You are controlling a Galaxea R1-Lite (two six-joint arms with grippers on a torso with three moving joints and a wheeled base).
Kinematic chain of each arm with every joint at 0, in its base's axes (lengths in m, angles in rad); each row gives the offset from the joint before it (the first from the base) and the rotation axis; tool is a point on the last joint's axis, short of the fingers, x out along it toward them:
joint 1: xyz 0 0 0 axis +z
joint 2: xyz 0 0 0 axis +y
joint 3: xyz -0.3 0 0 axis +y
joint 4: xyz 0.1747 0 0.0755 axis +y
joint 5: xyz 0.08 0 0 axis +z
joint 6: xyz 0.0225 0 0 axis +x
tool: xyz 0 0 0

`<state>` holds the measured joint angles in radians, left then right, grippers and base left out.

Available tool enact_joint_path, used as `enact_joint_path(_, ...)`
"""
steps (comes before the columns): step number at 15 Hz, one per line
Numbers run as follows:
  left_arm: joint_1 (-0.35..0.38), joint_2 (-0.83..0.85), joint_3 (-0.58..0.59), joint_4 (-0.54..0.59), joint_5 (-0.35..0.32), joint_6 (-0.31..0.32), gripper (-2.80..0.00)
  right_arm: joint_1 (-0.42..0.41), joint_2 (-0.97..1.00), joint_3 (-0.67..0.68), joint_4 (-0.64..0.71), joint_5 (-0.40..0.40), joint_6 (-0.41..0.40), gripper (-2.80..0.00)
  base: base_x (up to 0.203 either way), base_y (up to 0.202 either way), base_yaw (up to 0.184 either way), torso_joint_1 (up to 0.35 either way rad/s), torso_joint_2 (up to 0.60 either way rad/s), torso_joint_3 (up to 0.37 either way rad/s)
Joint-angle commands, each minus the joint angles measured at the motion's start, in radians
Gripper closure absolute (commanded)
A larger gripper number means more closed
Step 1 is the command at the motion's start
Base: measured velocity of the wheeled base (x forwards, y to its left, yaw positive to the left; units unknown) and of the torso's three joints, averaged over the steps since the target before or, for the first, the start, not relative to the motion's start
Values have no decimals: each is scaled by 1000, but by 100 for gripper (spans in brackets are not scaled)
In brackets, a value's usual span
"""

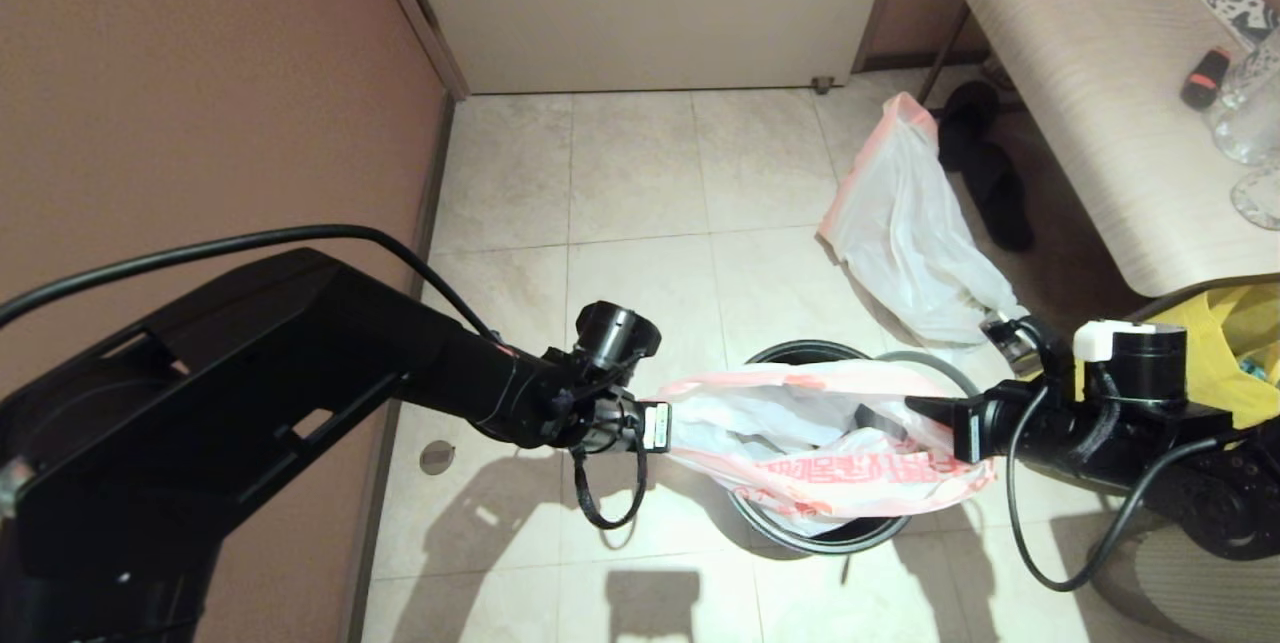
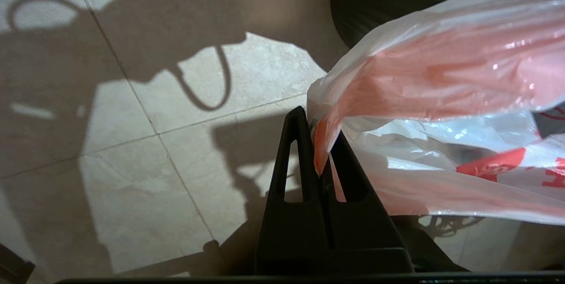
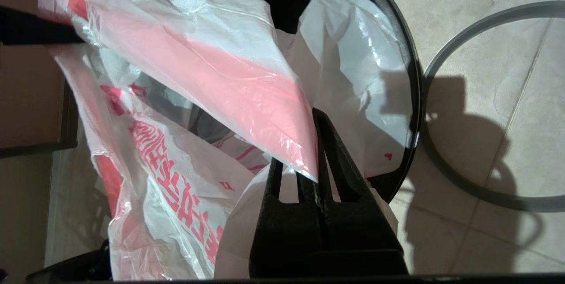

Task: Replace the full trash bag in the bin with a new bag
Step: Put the new garbage bag on the trash can

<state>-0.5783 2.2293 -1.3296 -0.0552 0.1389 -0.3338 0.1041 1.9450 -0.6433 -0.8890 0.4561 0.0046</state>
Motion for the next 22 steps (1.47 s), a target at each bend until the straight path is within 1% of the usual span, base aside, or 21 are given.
enact_joint_path(1, -1, 26, 22, -8, 1, -4, 0, -10, 109, 23, -112, 5, 13, 0, 0, 0, 0, 0, 0, 0)
enact_joint_path(2, -2, 26, 27, -8, -1, -4, 0, -31, 119, 22, -122, 6, 13, 0, 0, 0, 0, 0, 0, 0)
enact_joint_path(4, -7, 37, 40, -9, -3, -4, 0, -58, 110, 17, -79, 7, -39, 0, 0, 0, 0, 0, 0, 0)
enact_joint_path(7, -20, 81, 42, -32, -4, -5, 0, -77, 95, -19, 106, 4, -130, 0, 0, 0, 0, 0, 0, 0)
enact_joint_path(8, -19, 94, 43, -43, -3, -5, 0, -91, 114, -30, 123, 1, -145, 0, 0, 0, 0, 0, 0, 0)
enact_joint_path(11, -2, 133, 38, -74, -1, -4, 0, -134, 139, -45, 131, 1, -166, 0, 0, 0, 0, 0, 0, 0)
enact_joint_path(13, 3, 151, 33, -99, -1, -4, 0, -135, 175, -51, 131, 0, -185, 0, 0, 0, 0, 0, 0, 0)
enact_joint_path(17, 5, 167, 29, -110, 3, -3, 0, -135, 229, -68, 125, -2, -189, 0, 0, 0, 0, 0, 0, 0)
enact_joint_path(19, 9, 166, 21, -157, 33, -4, 0, -133, 229, -75, 124, -3, -187, 0, 0, 0, 0, 0, 0, 0)
enact_joint_path(20, 17, 165, 8, -177, 45, -8, 0, -132, 239, -76, 120, -12, -190, 0, 0, 0, 0, 0, 0, 0)
enact_joint_path(22, 18, 162, -20, -175, 52, -44, 0, -124, 246, -76, 84, -49, -188, 0, 0, 0, 0, 0, 0, 0)
